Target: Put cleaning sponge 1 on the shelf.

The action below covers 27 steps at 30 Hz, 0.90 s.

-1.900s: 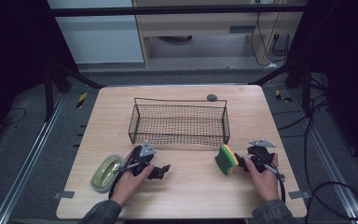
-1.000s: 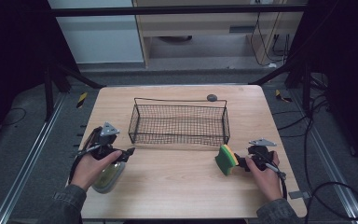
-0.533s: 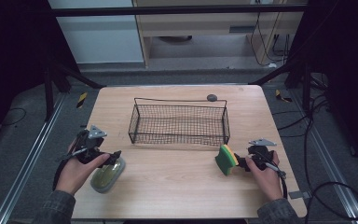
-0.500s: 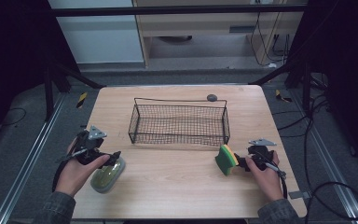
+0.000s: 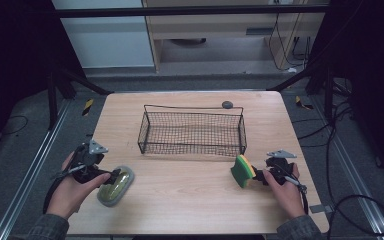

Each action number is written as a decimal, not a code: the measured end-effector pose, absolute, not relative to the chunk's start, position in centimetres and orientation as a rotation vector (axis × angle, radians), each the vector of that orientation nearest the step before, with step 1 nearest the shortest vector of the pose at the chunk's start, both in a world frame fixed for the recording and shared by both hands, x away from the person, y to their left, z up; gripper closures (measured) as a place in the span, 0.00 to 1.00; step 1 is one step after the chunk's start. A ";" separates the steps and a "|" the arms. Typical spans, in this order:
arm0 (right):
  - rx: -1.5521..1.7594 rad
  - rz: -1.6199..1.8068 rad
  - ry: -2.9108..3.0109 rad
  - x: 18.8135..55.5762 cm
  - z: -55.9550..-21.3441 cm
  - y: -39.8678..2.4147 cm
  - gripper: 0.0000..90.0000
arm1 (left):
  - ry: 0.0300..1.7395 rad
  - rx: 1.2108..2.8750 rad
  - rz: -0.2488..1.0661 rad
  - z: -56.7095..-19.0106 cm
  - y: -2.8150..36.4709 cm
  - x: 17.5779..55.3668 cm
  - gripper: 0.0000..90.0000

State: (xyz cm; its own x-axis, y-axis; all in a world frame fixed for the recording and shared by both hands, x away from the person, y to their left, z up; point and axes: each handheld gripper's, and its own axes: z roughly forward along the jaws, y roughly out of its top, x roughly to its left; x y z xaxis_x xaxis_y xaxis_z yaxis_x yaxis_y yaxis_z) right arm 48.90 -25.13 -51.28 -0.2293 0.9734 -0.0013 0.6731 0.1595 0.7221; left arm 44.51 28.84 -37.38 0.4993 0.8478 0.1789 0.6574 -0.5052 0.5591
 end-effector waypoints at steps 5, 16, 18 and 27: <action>1.540 0.845 1.981 49.0 -51.3 -25.2 0.00 | 1.259 2.327 0.564 -37.3 29.0 44.2 0.17; 1.540 0.844 1.981 49.0 -51.3 -25.3 0.00 | 1.278 2.376 0.437 -39.4 28.9 45.0 0.38; 1.542 0.843 1.980 49.0 -51.3 -25.2 0.01 | 1.285 2.393 0.396 -39.9 29.1 45.4 0.42; 1.542 0.844 1.980 49.0 -51.3 -25.2 0.01 | 1.340 2.440 0.300 -40.8 29.5 46.6 0.56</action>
